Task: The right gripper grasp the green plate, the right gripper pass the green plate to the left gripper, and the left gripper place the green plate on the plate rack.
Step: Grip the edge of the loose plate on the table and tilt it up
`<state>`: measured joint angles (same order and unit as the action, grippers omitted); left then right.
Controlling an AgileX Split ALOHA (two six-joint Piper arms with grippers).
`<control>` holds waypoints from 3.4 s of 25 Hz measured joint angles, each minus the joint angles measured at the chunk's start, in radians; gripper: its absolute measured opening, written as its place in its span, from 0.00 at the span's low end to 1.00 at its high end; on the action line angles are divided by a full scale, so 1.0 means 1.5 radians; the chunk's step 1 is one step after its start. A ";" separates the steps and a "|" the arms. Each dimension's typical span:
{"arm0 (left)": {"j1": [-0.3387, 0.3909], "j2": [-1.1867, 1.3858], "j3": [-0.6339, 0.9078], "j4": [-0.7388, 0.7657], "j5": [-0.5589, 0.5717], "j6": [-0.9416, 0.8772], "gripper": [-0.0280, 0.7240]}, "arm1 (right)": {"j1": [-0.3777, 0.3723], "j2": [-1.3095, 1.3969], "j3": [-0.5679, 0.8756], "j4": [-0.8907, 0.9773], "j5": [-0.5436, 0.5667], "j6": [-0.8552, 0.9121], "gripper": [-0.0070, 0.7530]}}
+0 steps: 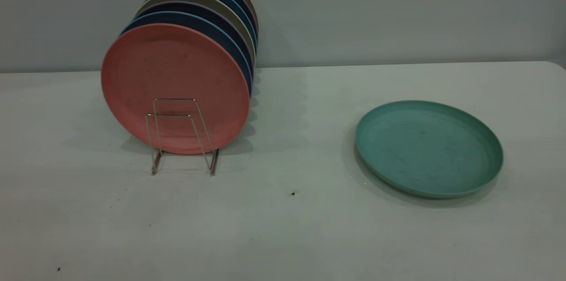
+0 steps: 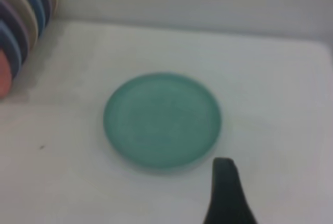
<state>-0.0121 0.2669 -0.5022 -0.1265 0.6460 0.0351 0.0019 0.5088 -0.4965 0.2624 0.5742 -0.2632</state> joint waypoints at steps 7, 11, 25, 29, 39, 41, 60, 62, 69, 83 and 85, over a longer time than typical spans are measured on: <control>0.000 0.188 0.000 -0.028 -0.106 0.004 0.80 | 0.000 0.292 -0.001 0.214 -0.149 -0.117 0.69; 0.000 0.256 0.000 -0.043 -0.138 0.005 0.80 | 0.000 0.456 -0.034 0.337 -0.182 -0.241 0.69; 0.000 0.298 0.000 -0.075 -0.149 0.015 0.80 | -0.076 0.942 -0.288 0.530 -0.089 -0.529 0.66; 0.000 0.298 0.000 -0.075 -0.149 0.016 0.80 | -0.126 1.018 -0.348 0.530 -0.046 -0.534 0.64; 0.000 0.298 0.000 -0.075 -0.149 0.016 0.76 | -0.162 1.161 -0.461 0.548 0.051 -0.534 0.64; 0.000 0.298 0.000 -0.075 -0.149 0.016 0.75 | -0.162 1.182 -0.473 0.554 0.052 -0.534 0.64; 0.000 0.298 0.000 -0.075 -0.160 0.017 0.75 | -0.117 1.227 -0.495 0.614 -0.012 -0.534 0.25; 0.000 0.298 0.000 -0.075 -0.161 0.017 0.75 | -0.112 1.227 -0.495 0.614 -0.027 -0.531 0.22; 0.000 0.304 0.000 -0.077 -0.159 0.019 0.75 | -0.111 1.227 -0.495 0.605 -0.047 -0.515 0.03; -0.002 0.509 -0.059 -0.378 -0.099 0.334 0.75 | -0.111 1.122 -0.495 0.439 -0.036 -0.471 0.03; -0.015 0.553 -0.065 -0.463 -0.101 0.416 0.75 | -0.111 1.109 -0.495 0.428 -0.027 -0.469 0.03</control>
<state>-0.0346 1.0966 -0.6000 -0.8212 0.4941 0.6584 -0.1640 2.1729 -1.2393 0.9043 0.5335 -0.9670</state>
